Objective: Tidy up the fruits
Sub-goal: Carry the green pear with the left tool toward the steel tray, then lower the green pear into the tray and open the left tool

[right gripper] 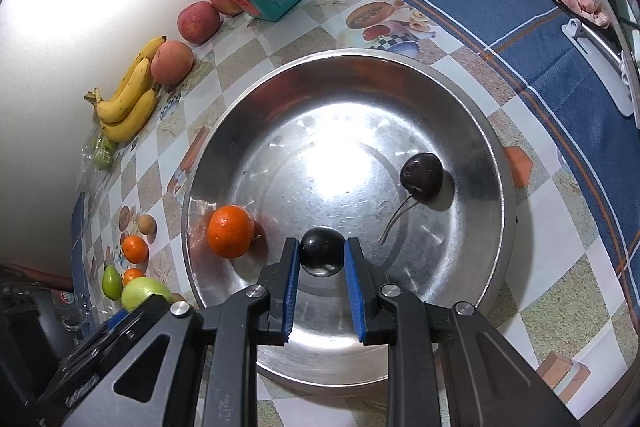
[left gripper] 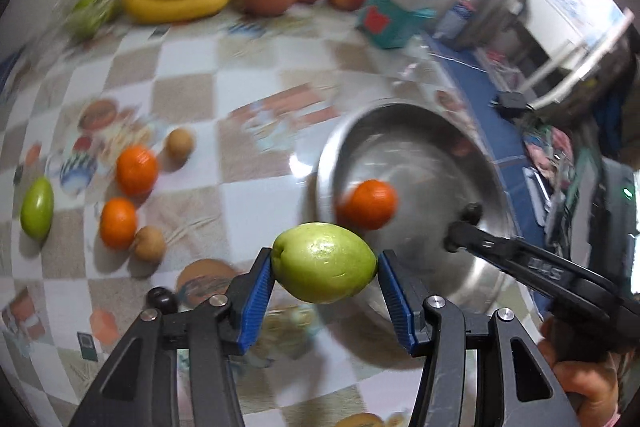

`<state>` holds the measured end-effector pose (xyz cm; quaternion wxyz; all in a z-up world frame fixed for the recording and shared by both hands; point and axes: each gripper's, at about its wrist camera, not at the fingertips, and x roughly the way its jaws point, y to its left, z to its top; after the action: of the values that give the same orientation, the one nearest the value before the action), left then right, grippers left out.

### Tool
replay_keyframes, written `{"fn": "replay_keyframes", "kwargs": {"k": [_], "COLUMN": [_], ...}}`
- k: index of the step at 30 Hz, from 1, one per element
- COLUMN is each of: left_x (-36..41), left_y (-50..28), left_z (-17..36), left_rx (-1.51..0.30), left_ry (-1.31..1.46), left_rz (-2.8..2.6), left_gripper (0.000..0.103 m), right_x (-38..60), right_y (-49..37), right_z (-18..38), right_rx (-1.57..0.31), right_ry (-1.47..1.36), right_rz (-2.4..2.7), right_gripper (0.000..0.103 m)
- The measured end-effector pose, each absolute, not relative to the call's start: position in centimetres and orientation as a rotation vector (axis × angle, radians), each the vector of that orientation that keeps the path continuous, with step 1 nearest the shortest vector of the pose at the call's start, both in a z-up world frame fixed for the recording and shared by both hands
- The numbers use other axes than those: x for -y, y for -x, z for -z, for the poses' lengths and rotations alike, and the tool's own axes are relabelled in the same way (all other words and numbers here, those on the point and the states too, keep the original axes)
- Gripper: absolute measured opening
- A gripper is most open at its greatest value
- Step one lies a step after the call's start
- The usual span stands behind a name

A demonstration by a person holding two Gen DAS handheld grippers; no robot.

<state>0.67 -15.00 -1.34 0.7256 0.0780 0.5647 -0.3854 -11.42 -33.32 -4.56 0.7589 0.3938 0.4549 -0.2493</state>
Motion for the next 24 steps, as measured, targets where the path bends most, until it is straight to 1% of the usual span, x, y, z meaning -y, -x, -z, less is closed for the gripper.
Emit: {"fn": "replay_keyframes", "kwargs": {"k": [9, 24], "left_x": [19.0, 19.6], "left_y": [2.8, 2.9], "left_z": [2.1, 3.2], "left_rx": [-1.229, -1.224], "left_ry": [-0.295, -0.317], "left_rz": [0.938, 0.906], "left_gripper": [0.055, 0.056], "right_x": [34.2, 34.1], "right_y": [12.4, 12.3], "right_z": [4.7, 5.7], "right_rx": [-0.985, -1.027], "right_ry": [-0.889, -0.89], "right_rz": [0.58, 0.589], "right_gripper": [0.024, 0.025]}}
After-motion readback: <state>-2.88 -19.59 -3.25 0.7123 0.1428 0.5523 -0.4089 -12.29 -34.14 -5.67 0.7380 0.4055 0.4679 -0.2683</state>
